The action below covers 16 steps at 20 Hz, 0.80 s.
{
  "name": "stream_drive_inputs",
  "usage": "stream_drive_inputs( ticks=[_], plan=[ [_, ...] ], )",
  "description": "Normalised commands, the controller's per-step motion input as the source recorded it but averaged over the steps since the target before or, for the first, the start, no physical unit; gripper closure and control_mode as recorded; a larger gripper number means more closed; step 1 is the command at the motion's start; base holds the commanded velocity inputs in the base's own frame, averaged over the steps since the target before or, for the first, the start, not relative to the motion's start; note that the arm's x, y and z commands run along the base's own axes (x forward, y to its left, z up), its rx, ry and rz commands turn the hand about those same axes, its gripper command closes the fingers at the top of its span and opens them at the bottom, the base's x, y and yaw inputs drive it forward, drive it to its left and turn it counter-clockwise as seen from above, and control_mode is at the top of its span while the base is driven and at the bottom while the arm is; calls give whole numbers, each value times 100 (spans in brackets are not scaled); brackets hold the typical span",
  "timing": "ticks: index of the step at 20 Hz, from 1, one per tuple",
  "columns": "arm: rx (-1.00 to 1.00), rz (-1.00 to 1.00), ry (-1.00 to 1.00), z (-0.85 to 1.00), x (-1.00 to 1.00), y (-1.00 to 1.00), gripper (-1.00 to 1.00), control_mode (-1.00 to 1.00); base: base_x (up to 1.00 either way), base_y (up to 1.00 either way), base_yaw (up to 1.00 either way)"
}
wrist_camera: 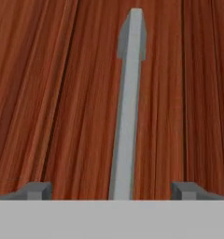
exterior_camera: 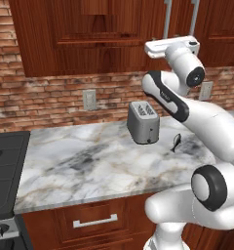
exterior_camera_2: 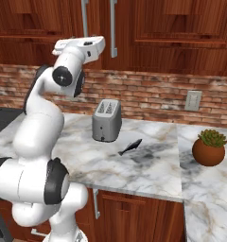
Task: Retrieve the tupperware from the cabinet, then place the raw meat into the tupperware to avoid contamination.
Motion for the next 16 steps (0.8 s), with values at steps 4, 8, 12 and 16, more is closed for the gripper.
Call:
stream_drive_inputs(
  ticks=[4, 8, 12, 16],
  plan=[
    [0, 0, 0, 0, 73, 0, -100, -100, 0, 0, 0],
    [0, 0, 0, 0, 33, -2, 100, -100, 0, 0, 0],
    [0, 3, 0, 0, 18, -35, 100, -100, 0, 0, 0],
    [0, 2, 0, 0, 17, -14, 100, -100, 0, 0, 0]
  ],
)
